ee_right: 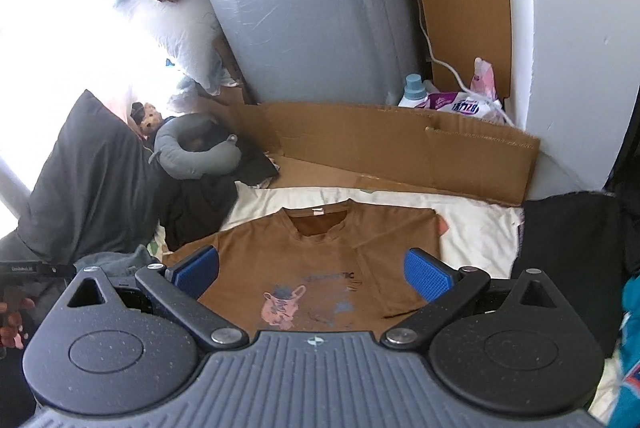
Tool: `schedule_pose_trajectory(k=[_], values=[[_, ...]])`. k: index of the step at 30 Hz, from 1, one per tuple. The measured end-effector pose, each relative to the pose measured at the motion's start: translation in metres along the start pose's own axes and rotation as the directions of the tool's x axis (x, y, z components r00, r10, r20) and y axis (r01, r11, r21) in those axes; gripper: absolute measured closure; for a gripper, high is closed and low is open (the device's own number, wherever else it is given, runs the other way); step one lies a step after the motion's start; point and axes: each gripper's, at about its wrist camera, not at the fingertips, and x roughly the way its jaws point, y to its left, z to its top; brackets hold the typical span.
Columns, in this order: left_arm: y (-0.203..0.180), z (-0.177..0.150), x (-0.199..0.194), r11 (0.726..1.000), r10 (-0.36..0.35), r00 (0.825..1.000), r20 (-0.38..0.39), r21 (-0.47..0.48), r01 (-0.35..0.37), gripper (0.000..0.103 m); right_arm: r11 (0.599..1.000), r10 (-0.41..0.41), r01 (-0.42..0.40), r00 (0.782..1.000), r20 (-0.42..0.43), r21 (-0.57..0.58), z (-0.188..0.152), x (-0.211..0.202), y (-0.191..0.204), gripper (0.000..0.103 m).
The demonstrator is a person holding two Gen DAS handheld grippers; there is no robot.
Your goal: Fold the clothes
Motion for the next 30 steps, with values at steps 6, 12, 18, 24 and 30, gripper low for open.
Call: schedule_pose_trajectory(k=[6,12,18,24,30], values=[[0.013,-0.010,0.019,1.000,0.005,1.000,0.005,-0.023,-0.005,0.010,0.999,-0.031,0.031,0.999,0.004,-0.022,-0.022,0.037,0.014,0.002],[0.032,-0.024,0.042,0.998,0.009,0.999,0.049,-0.058,-0.006,0.017,0.995,-0.083,0.083,0.997,0.007,-0.052,-0.041,0.078,0.026,0.002],[0.052,-0.036,0.077,0.991,0.047,0.999,0.013,-0.126,-0.045,0.026,0.997,-0.023,0.015,0.994,-0.110,-0.074,-0.043,0.133,0.033,0.004],[0.057,-0.042,0.113,0.989,0.096,0.995,-0.009,-0.111,-0.097,0.034,0.963,0.034,-0.102,0.964,-0.265,-0.249,-0.023,0.189,0.046,0.004],[0.060,-0.043,0.140,0.984,0.132,0.987,-0.085,-0.112,-0.142,0.049,0.915,0.066,-0.215,0.914,-0.400,-0.341,-0.014,0.254,0.047,0.019]])
